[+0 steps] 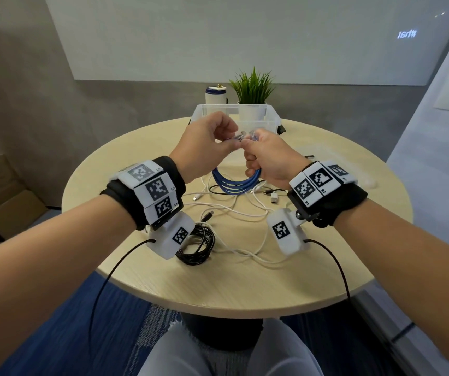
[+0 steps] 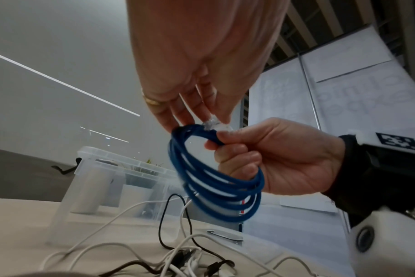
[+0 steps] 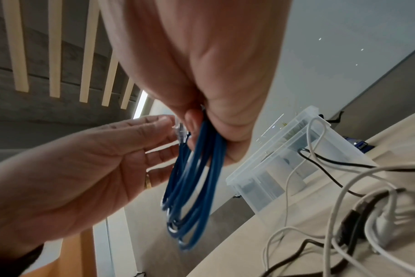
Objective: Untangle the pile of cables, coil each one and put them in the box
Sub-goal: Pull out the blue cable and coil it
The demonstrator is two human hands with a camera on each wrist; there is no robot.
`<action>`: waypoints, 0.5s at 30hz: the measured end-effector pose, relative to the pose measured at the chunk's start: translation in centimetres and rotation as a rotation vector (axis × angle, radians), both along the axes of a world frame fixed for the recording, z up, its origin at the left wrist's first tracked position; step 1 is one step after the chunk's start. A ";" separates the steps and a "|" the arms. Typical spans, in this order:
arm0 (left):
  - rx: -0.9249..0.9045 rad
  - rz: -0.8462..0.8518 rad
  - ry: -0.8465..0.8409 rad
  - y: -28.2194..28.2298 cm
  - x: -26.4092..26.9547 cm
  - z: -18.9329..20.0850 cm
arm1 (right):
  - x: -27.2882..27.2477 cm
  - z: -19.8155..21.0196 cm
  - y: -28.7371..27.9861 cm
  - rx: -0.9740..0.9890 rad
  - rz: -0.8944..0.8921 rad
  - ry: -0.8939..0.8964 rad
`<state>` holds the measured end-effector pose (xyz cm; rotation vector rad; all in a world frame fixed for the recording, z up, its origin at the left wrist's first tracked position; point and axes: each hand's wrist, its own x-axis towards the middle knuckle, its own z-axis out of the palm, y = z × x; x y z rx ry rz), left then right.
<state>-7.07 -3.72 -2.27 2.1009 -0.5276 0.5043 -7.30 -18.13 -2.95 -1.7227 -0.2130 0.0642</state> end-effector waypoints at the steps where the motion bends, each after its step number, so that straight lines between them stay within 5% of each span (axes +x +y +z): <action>1: 0.042 -0.001 0.003 0.1 0.1 0.0 | 0.0 0.1 0.0 0.015 0.001 0.006; 10: 0.047 0.157 -0.133 0.5 0.3 -0.4 | -0.2 0.4 0.3 0.037 0.035 0.040; 15: -0.289 -0.112 0.008 0.5 -0.7 -0.2 | 0.4 -0.1 0.0 0.020 -0.005 0.041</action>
